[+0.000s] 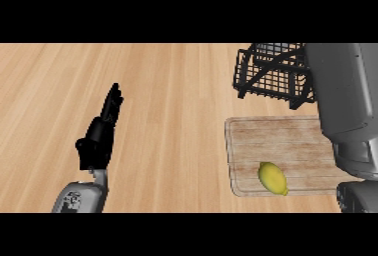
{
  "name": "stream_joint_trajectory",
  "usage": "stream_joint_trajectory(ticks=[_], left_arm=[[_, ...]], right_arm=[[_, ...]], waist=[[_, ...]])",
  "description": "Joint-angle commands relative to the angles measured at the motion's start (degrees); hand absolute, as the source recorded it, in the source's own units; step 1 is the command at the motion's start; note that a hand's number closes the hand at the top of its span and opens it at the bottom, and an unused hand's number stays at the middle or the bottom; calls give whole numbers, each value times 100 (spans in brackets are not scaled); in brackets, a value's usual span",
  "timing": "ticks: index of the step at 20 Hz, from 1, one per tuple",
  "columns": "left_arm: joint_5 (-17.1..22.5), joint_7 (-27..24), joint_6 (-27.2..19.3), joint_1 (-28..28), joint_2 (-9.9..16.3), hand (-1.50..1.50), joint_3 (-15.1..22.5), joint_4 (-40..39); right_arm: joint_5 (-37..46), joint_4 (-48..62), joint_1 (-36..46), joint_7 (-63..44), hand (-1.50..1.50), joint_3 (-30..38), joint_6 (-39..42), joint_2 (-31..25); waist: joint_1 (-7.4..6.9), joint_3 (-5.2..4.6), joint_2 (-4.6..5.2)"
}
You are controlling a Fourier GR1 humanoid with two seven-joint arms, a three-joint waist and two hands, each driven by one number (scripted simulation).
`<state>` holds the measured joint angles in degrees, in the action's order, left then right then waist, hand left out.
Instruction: Pick the tomato from the cutting board and place it in the tiered basket
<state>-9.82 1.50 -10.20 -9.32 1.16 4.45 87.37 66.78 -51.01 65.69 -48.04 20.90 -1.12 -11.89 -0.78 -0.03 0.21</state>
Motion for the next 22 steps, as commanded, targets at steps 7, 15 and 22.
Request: stream_joint_trajectory(ticks=[7,15,22], left_arm=[[84,-57,49,403,58,0,-52,241],[1,242,-105,140,92,0,-209,175],[28,102,-147,328,71,0,-246,257]], right_arm=[[-235,-1532,-762,-437,-150,462,-951,-352],[-1445,-4173,-2361,-574,-150,1257,-555,-119],[-3015,-6690,-4499,-114,-150,1996,752,-45]], waist=[[185,3,-73],[469,12,-130],[530,13,-132]])
